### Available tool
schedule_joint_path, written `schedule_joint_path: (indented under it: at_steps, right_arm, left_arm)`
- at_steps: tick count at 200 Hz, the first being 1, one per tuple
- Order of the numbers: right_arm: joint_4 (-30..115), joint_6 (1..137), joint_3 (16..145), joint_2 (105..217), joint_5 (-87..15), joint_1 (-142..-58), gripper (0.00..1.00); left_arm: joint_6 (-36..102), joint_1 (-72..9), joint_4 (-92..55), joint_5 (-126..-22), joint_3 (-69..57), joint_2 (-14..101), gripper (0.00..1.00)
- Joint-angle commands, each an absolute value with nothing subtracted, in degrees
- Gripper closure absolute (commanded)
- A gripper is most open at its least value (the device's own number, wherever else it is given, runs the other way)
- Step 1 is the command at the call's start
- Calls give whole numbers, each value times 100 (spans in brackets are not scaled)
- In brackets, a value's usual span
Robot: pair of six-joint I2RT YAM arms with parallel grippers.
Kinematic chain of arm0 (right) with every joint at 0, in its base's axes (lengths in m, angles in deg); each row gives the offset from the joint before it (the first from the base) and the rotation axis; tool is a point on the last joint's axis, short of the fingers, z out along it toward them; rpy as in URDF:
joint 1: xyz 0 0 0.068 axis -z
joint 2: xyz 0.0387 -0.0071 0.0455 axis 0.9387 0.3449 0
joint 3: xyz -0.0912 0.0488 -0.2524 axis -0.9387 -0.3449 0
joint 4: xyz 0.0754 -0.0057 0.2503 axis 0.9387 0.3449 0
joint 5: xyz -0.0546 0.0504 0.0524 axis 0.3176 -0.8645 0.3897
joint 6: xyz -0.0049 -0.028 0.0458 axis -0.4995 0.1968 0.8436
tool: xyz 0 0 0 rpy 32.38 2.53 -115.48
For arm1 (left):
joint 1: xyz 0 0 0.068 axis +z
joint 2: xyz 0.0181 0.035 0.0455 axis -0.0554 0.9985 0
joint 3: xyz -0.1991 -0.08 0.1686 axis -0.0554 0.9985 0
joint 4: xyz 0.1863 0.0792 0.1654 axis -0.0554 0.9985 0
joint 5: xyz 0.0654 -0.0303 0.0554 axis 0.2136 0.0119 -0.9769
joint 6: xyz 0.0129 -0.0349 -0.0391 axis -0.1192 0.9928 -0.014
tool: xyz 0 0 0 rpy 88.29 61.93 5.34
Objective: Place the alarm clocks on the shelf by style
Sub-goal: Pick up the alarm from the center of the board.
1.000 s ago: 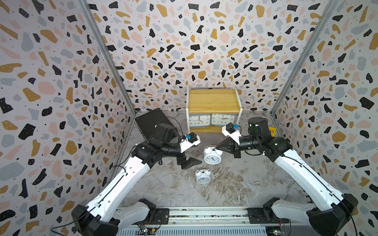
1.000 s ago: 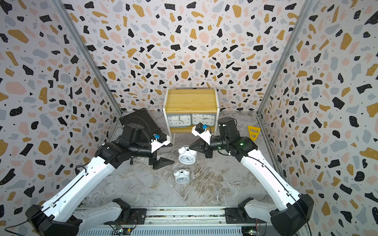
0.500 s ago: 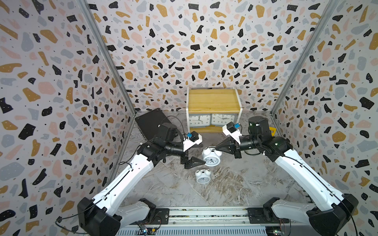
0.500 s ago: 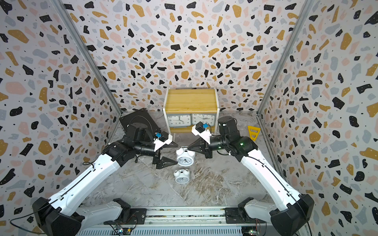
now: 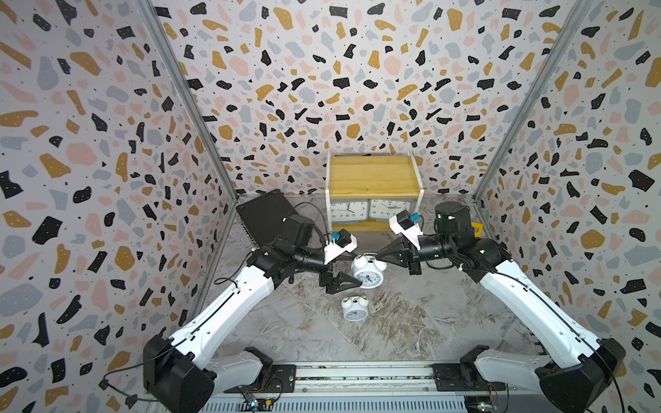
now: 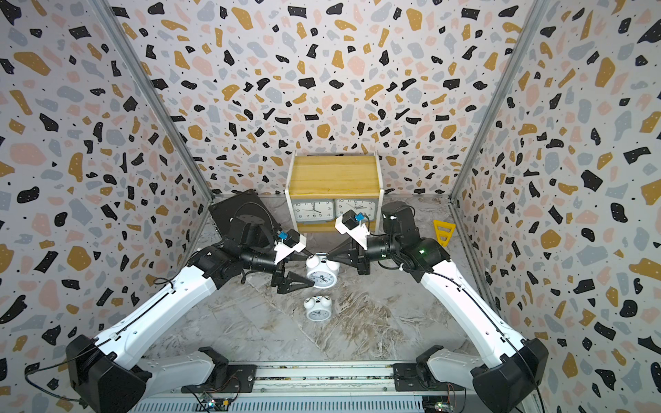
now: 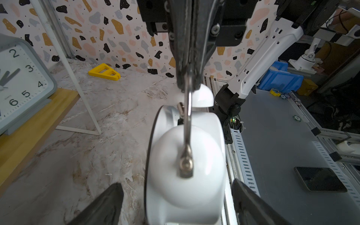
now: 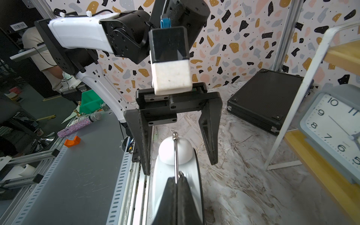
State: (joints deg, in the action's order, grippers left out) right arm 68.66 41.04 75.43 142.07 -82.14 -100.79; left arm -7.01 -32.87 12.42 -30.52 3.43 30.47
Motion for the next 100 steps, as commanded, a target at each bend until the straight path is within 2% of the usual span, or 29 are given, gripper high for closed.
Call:
schedule_joint_path:
  at_steps: [1, 11, 31, 42, 63, 72, 81, 100]
  right_arm:
    - [6620, 4164, 7771, 14145, -8415, -10064, 100]
    - [6628, 4167, 7763, 14149, -8409, -10060, 100]
    - [6672, 4117, 7738, 14144, -8328, -10062, 100]
    - [6687, 4099, 7704, 14117, -8188, -10061, 100]
    - [6680, 4012, 7569, 14042, -7806, -10064, 91]
    - [6682, 3980, 7527, 14009, -7648, -10060, 87]
    - [6680, 3974, 7488, 13971, -7500, -10061, 79]
    - [6620, 3982, 7414, 13875, -7227, -10051, 73]
  left_arm:
    - [-653, -3321, 1070, -2831, 241, 3102, 18]
    - [-661, -3315, 1112, -2786, 197, 3125, 26]
    - [-705, -3319, 1252, -2761, 92, 3159, 49]
    - [-711, -3316, 1320, -2813, 41, 3130, 57]
    - [-755, -3306, 1361, -2925, 36, 2978, 65]
    - [-767, -3311, 1378, -2967, 51, 2896, 65]
    - [-782, -3309, 1387, -3020, 62, 2810, 65]
    - [-779, -3310, 1446, -3149, 63, 2643, 65]
